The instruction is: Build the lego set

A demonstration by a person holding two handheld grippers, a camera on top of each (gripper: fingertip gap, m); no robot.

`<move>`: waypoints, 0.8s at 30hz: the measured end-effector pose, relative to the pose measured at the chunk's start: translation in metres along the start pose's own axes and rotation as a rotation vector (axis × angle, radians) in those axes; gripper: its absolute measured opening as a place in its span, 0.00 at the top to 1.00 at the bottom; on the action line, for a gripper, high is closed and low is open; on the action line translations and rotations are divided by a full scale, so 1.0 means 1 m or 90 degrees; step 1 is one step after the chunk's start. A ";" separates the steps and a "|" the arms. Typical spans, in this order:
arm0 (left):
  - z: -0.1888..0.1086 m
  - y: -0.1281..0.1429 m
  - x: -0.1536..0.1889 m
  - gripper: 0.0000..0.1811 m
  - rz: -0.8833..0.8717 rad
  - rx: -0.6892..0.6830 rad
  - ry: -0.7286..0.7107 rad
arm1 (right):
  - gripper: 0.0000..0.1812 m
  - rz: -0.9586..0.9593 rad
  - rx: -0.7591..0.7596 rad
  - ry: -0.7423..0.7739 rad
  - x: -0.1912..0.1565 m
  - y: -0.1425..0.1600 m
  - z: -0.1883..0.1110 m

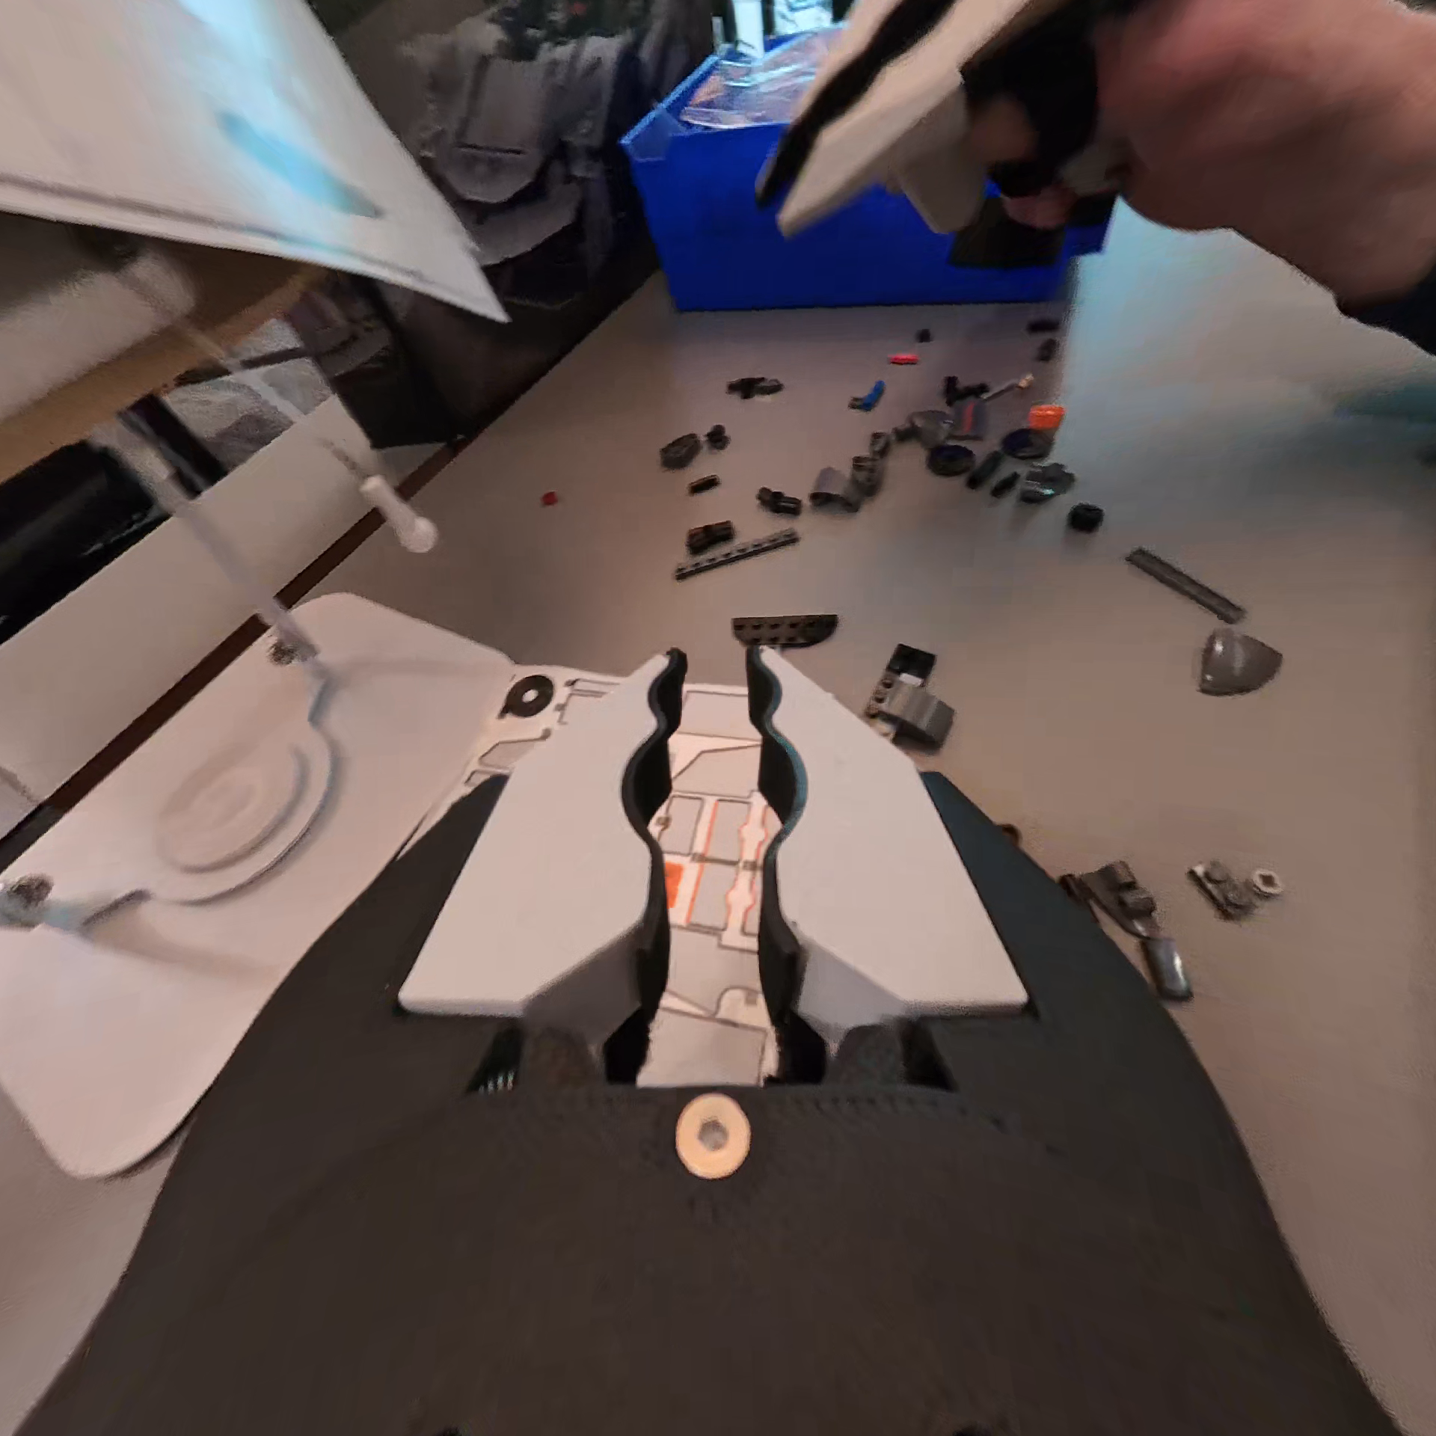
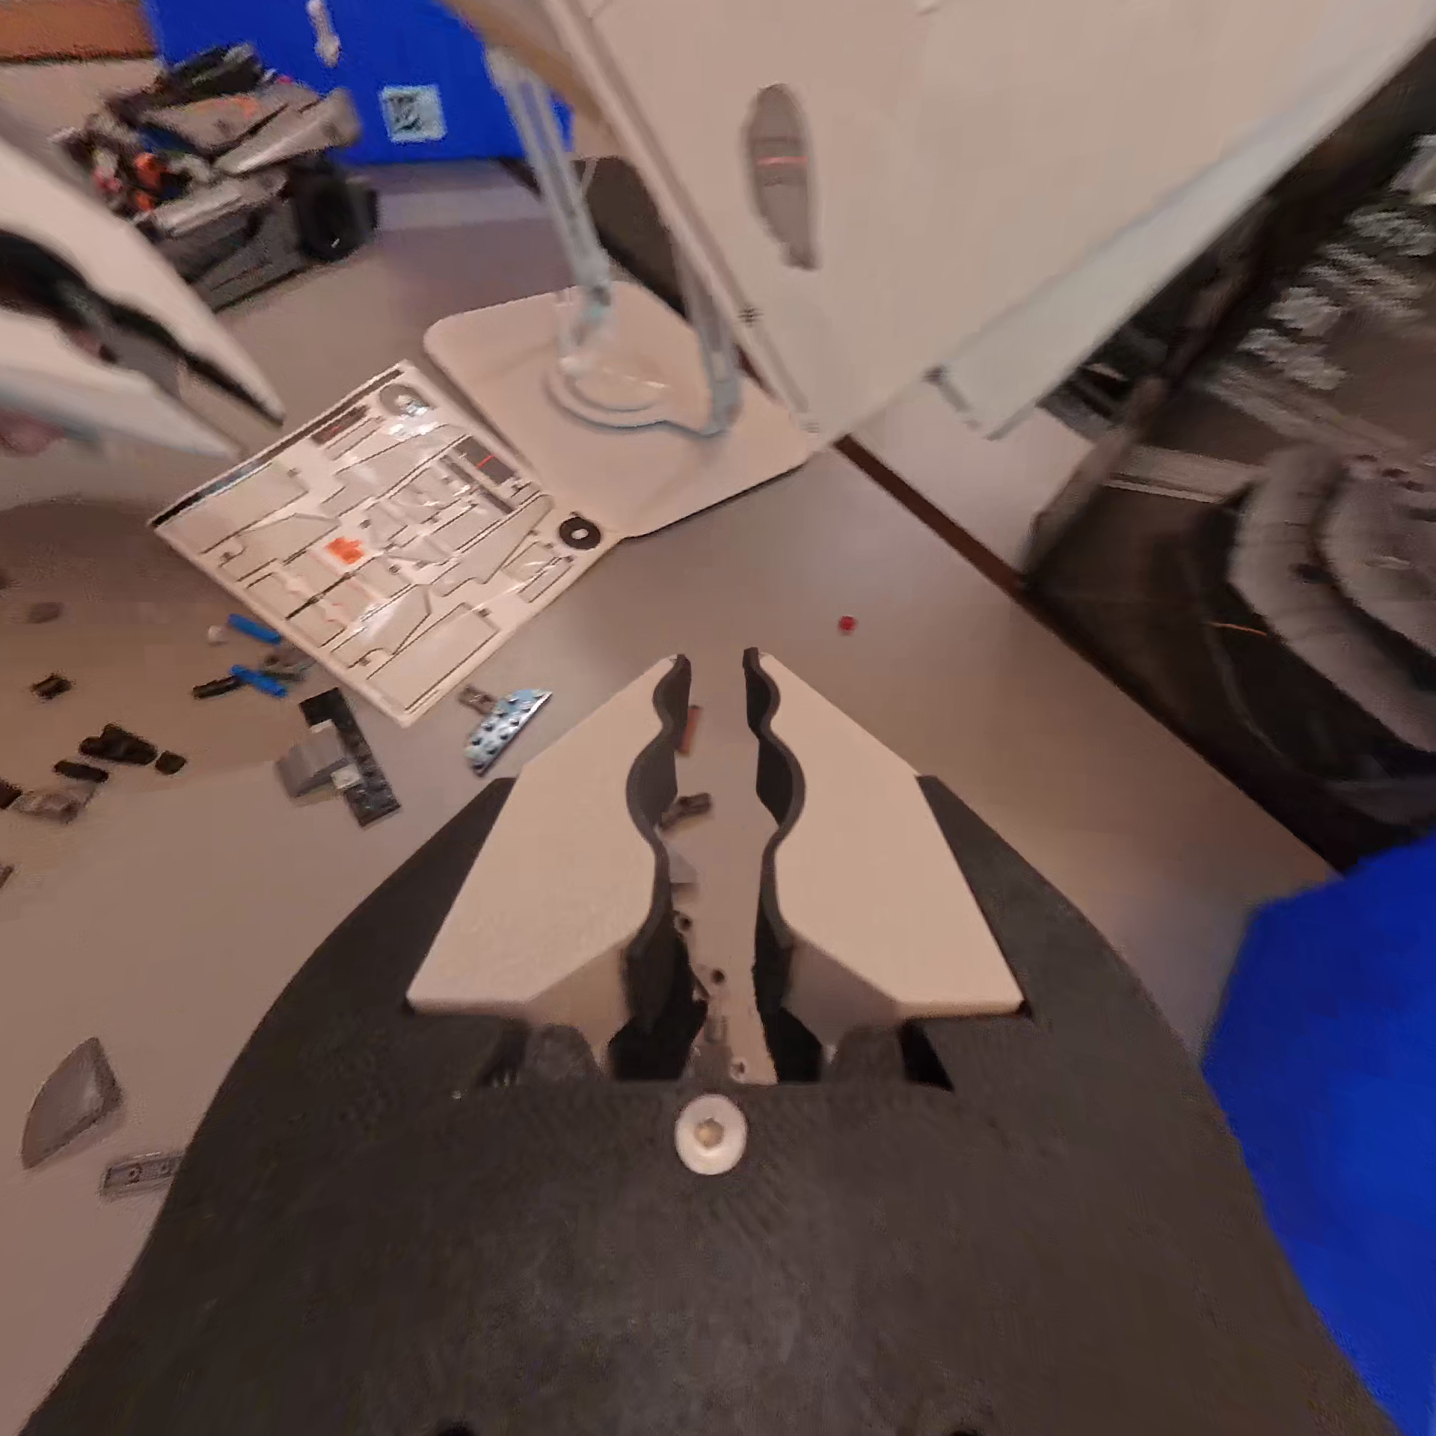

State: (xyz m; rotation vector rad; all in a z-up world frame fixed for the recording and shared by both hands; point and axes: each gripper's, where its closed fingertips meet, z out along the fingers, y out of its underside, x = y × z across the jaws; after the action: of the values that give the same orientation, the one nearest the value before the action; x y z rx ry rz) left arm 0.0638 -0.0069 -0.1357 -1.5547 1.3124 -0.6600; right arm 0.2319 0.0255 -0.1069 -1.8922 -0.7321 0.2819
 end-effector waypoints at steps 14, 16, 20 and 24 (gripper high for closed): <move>0.026 0.004 0.048 0.93 0.066 -0.044 0.095 | 0.92 -0.010 -0.403 -0.034 -0.004 0.109 -0.035; 0.027 0.005 0.049 0.92 0.066 -0.047 0.098 | 0.93 0.000 -0.450 -0.046 -0.009 0.121 -0.034; 0.028 0.007 0.049 0.92 0.065 -0.050 0.099 | 0.88 0.038 -0.527 -0.051 -0.009 0.147 -0.033; 0.028 0.006 0.049 0.93 0.063 -0.048 0.101 | 0.87 0.066 -0.526 -0.050 -0.006 0.150 -0.031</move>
State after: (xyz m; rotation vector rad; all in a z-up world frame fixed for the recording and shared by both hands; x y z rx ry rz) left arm 0.0984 -0.0444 -0.1606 -1.5112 1.5392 -0.6897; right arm 0.2971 -0.0426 -0.2284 -2.7161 -0.8835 0.1195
